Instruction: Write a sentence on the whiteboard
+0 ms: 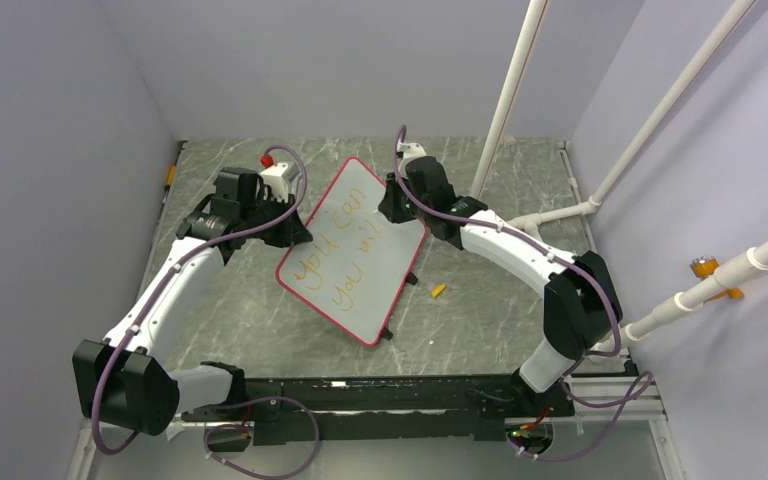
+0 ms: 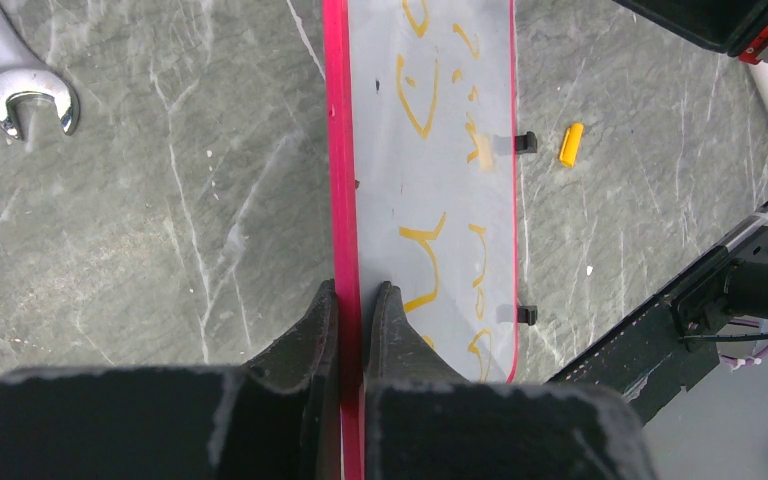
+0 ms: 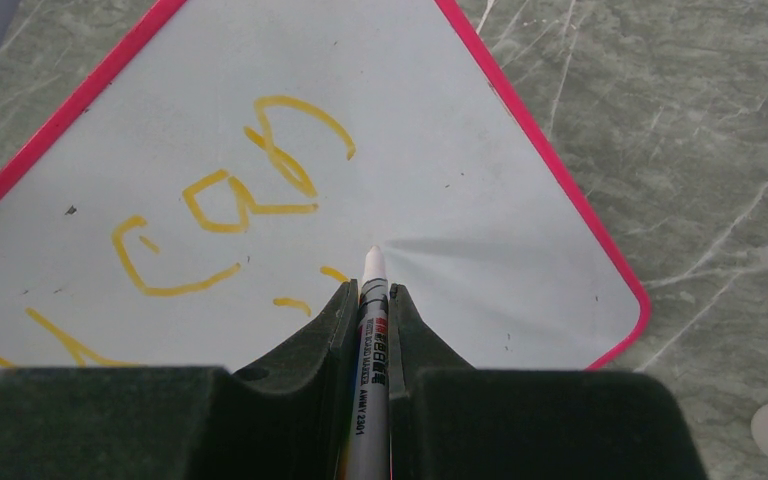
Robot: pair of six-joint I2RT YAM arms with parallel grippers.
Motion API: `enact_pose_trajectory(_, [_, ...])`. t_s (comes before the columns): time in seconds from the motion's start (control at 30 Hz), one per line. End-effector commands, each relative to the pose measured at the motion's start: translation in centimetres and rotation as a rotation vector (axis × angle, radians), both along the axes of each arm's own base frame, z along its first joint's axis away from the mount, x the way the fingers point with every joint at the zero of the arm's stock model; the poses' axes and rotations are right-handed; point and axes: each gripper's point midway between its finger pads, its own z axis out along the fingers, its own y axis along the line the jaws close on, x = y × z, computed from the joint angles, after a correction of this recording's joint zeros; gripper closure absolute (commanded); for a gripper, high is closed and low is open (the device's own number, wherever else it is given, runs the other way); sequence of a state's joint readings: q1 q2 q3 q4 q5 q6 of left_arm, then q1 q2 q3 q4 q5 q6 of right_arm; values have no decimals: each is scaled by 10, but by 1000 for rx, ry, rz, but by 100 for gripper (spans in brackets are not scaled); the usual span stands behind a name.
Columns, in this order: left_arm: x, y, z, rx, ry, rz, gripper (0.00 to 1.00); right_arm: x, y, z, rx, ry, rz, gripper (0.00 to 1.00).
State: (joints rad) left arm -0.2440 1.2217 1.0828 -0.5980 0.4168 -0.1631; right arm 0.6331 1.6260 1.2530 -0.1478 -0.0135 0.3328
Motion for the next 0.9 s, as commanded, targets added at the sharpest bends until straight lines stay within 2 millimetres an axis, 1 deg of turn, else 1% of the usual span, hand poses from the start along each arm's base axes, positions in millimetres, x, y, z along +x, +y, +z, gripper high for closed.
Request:
enact_pose_trajectory(0.0, [15, 20, 1, 135, -105, 24, 100, 13, 11, 27, 73, -54, 8, 100])
enact_pose_trajectory(0.3, [15, 20, 2, 133, -108, 25, 100, 10, 11, 9, 58, -23, 13, 100])
enact_pose_trajectory(0.53, [14, 20, 2, 132, -109, 25, 100, 7, 9, 1, 55, -8, 12, 100])
enact_pose_trajectory(0.87, [14, 20, 2, 137, -109, 26, 100, -4, 1, -19, 36, 24, 5, 100])
